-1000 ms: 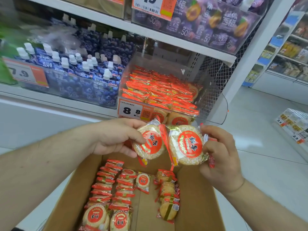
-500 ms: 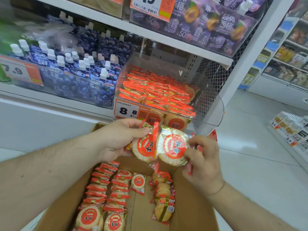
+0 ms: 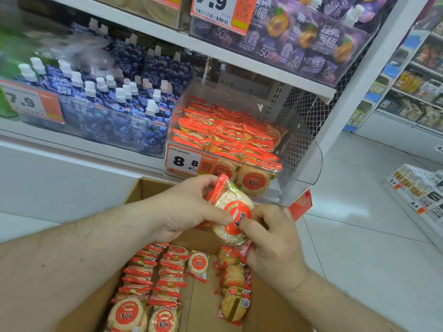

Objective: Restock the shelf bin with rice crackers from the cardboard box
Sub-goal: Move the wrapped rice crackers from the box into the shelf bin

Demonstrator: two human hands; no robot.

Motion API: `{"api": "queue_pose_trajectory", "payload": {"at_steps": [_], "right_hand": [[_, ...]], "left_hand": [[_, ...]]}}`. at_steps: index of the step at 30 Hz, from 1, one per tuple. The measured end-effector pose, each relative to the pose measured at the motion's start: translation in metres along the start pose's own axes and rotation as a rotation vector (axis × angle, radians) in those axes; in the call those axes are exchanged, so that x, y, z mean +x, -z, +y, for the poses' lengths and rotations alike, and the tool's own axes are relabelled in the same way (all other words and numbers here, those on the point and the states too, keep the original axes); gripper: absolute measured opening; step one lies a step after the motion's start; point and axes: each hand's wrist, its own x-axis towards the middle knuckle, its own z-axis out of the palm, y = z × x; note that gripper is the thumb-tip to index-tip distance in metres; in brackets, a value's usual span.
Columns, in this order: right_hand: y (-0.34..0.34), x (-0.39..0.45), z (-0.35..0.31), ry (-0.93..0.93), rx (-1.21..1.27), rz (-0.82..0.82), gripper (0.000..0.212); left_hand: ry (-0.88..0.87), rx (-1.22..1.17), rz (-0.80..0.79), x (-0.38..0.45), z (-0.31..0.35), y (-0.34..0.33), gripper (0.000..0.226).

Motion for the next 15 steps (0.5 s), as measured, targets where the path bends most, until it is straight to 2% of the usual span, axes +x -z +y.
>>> {"api": "queue_pose_trajectory", "payload": {"at_steps": [3, 6, 9, 10, 12, 14, 15], "right_hand": [[0.003, 0.001, -0.003, -0.113, 0.148, -0.154, 0.031], [0.01, 0.007, -0.002, -0.318, 0.315, -0.201, 0.036], [0.019, 0.018, -0.004, -0.477, 0.398, -0.301, 0.055], [0.021, 0.02, -0.006, -0.463, 0.374, -0.353, 0.068], [0.021, 0.02, -0.006, -0.33, 0.162, -0.43, 0.089], [0.019, 0.02, -0.01, -0.24, -0.051, -0.444, 0.1], [0.019, 0.021, -0.012, -0.231, -0.077, -0.452, 0.101]], "left_hand": [[-0.076, 0.235, 0.078, 0.002, 0.0, 0.005, 0.066], [-0.248, 0.804, 0.159, 0.003, 0.001, 0.013, 0.079], [-0.398, 1.106, 0.092, 0.0, -0.001, 0.012, 0.096], [-0.437, 1.151, 0.055, 0.0, -0.003, 0.01, 0.099], [-0.496, 1.214, 0.013, -0.001, -0.006, 0.005, 0.103], [-0.543, 1.228, 0.02, -0.001, -0.008, 0.001, 0.103], [-0.574, 1.212, 0.027, 0.0, -0.008, -0.001, 0.103]]}}
